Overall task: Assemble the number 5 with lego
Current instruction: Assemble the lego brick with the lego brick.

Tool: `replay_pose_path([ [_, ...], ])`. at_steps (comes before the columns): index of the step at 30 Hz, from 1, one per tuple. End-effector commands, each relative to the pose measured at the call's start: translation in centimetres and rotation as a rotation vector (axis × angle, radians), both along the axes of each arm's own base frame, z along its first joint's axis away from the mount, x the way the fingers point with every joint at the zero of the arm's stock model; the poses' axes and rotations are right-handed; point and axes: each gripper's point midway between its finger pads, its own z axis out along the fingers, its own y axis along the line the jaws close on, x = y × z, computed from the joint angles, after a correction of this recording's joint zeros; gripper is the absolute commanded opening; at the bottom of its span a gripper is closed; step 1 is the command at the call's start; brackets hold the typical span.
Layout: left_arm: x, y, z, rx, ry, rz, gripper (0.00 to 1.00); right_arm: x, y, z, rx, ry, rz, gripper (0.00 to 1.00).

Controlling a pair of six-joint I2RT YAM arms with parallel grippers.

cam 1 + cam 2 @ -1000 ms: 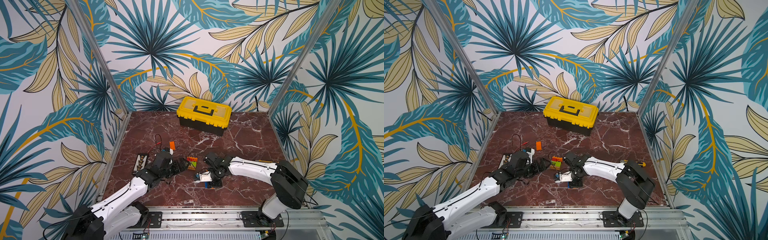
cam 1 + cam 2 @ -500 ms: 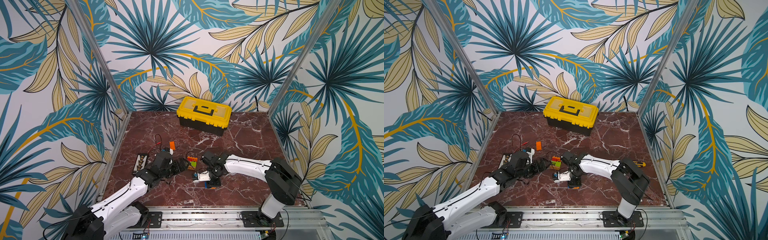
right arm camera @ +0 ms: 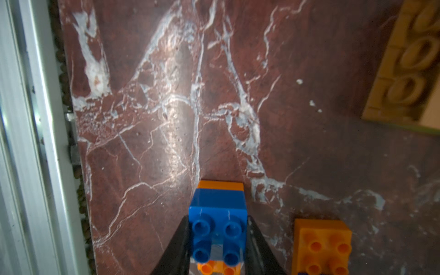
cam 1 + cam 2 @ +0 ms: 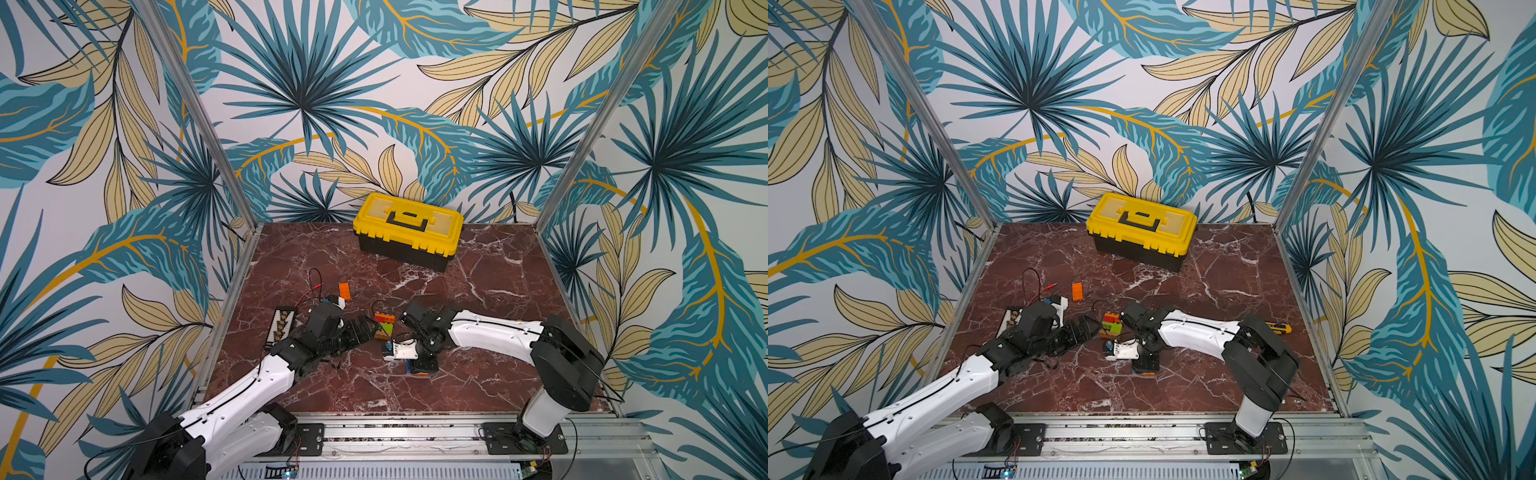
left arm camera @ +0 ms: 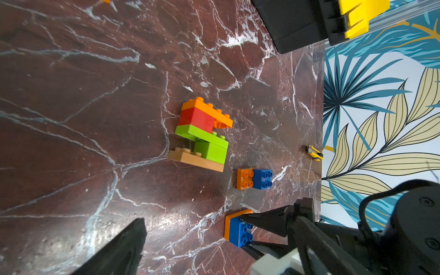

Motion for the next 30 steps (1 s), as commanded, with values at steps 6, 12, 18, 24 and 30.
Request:
replay_pose_path([
  [6, -0.8, 3.0, -1.1, 0.084, 0.012, 0.102, 1.00, -0.4, 1.6, -0.8, -0.006, -0.022, 0.020, 0.27],
  [12, -0.8, 3.5, -1.2, 0.081, 0.002, 0.128, 1.00, -1.1, 0.1, -3.1, -0.128, 0.000, 0.049, 0.29],
  [18, -0.8, 3.6, -1.3, 0.086, 0.005, 0.130, 1.00, -2.1, -1.5, -4.7, -0.239, 0.062, 0.062, 0.28],
  [24, -0.8, 3.9, -1.4, 0.094, 0.005, 0.142, 1.00, -2.6, -2.2, -5.4, -0.275, 0.086, 0.066, 0.28],
  [30, -1.0, 4.6, -1.4, 0.110, 0.003, 0.165, 1.00, -2.7, -3.0, -6.3, -0.306, 0.079, 0.066, 0.28],
])
